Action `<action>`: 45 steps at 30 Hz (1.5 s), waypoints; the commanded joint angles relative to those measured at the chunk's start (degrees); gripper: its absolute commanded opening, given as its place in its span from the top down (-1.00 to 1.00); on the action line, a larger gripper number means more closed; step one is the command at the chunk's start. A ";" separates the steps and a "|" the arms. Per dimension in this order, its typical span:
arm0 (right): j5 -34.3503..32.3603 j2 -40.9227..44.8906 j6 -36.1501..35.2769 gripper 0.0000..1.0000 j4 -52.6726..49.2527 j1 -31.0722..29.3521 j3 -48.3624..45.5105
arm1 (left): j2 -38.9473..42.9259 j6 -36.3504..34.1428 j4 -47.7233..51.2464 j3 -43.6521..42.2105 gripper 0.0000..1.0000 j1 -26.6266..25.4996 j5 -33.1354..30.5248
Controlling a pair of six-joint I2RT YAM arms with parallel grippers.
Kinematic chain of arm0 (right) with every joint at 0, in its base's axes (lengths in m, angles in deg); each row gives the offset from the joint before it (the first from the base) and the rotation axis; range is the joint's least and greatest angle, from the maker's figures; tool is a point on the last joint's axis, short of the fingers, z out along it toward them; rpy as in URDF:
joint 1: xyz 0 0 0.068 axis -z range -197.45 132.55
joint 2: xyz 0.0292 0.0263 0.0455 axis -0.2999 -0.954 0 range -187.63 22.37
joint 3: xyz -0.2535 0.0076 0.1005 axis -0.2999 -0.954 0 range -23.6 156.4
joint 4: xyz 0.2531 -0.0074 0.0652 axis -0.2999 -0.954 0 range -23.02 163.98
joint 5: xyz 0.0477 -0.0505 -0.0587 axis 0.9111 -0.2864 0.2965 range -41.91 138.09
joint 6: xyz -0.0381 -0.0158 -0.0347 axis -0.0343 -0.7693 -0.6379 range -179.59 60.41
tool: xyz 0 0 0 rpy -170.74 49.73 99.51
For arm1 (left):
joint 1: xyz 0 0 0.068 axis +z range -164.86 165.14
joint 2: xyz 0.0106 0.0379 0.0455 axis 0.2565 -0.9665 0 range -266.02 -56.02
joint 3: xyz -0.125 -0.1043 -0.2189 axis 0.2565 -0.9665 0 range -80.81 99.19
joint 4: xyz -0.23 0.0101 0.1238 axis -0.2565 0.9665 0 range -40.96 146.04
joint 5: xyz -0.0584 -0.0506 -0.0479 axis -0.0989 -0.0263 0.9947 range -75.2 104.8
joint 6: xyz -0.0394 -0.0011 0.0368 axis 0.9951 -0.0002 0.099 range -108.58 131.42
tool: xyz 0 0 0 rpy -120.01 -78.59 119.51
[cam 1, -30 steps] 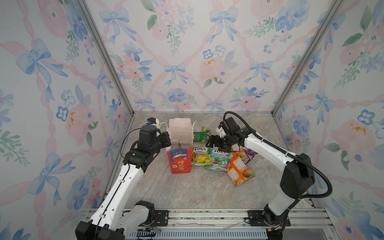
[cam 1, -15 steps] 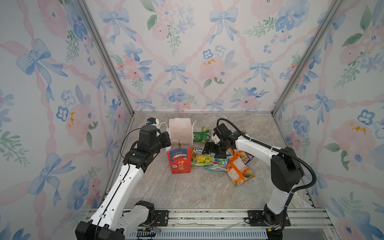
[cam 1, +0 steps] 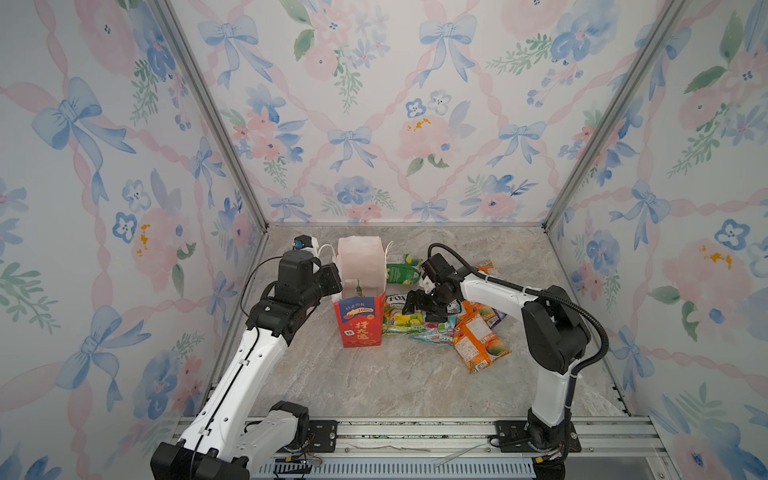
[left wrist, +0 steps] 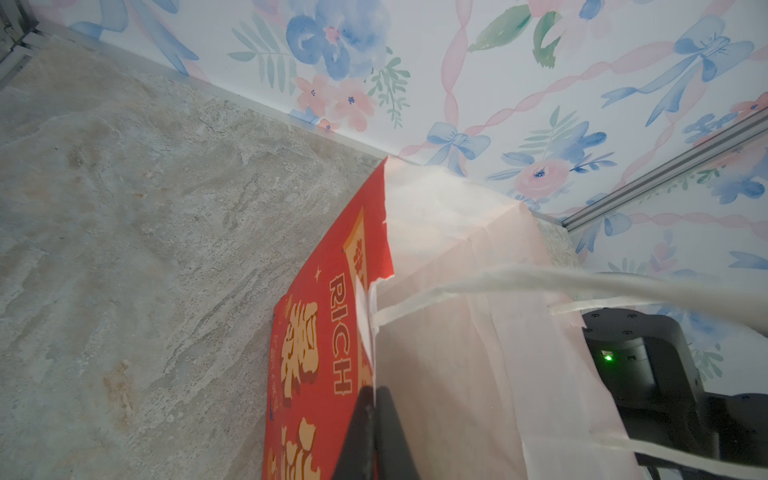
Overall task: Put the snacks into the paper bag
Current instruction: 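Move the right gripper down onto the green Fox's Spring Tea bag, then close the right gripper on the Spring Tea bag's bottom edge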
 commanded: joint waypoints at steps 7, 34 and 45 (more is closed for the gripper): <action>0.25 -3.91 -2.18 -0.70 1.84 -0.40 -0.63 | -0.52 0.37 0.00 -0.98 1.00 -0.45 0.20; 2.58 -3.84 -3.28 0.57 5.65 1.27 -1.49 | -0.66 0.63 0.00 -1.16 1.00 -0.39 0.59; 2.26 -0.66 -5.63 1.00 1.97 1.93 1.70 | -0.37 0.43 -0.02 -1.02 1.00 -0.46 0.51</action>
